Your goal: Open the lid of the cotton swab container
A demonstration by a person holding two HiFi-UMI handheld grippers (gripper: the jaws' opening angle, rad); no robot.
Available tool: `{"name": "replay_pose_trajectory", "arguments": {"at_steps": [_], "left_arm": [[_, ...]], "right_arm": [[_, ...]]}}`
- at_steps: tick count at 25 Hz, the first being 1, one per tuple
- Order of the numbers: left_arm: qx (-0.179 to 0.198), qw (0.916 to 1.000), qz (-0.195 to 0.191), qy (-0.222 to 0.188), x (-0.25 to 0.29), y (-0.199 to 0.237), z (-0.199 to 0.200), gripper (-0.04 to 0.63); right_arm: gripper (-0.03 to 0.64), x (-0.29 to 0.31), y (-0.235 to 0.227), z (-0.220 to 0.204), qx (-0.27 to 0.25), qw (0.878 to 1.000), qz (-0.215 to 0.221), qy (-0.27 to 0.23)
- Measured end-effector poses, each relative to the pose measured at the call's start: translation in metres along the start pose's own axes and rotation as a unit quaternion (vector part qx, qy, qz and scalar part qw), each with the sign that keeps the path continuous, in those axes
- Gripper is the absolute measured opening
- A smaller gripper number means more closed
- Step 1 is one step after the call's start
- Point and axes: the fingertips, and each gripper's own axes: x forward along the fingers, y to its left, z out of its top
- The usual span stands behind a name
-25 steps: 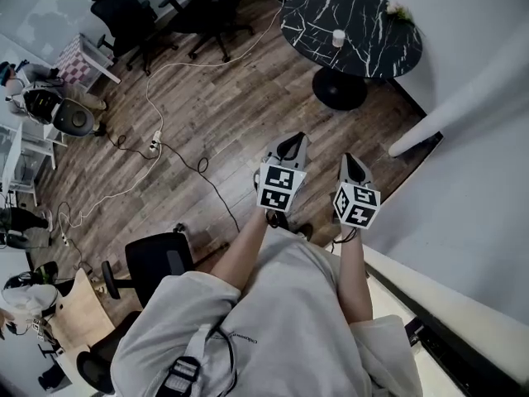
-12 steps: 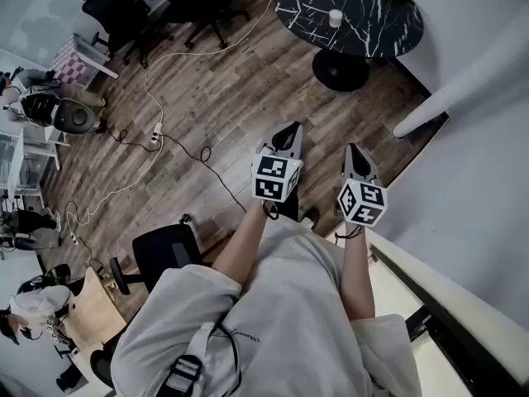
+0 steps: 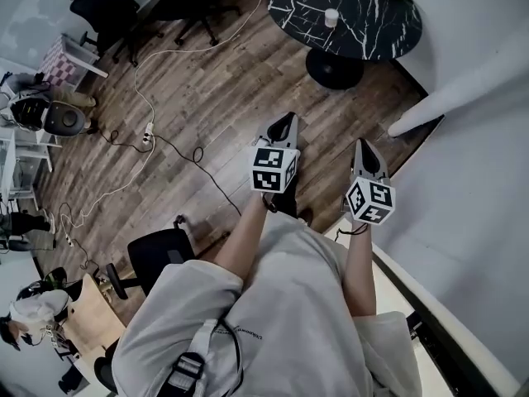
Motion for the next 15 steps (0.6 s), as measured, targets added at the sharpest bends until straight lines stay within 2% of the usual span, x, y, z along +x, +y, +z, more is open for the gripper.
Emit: {"name": "replay_pose_trajectory", "arguments": {"at_steps": [8,12,15], "left_arm": [[-0.009,0.9995,0.031,-0.006,0.059,0.049,0.033,0.025],[-0.030,0.9990,0.031,-0.014,0.093,0.079,0.060,0.025],[-0.032,0.9990,0.030,-0.011,0.126,0.102,0.078,0.025]], "right_arm": [[0.035,0.076,-0.017,0.020,-0.015,0.999,-0.025,0.016],[0.035,0.122,-0.022,0.037,-0.002,0.999,-0.028,0.020],[0.035,0.160,-0.027,0.049,-0.007,0.999,-0.037,0.029]]}}
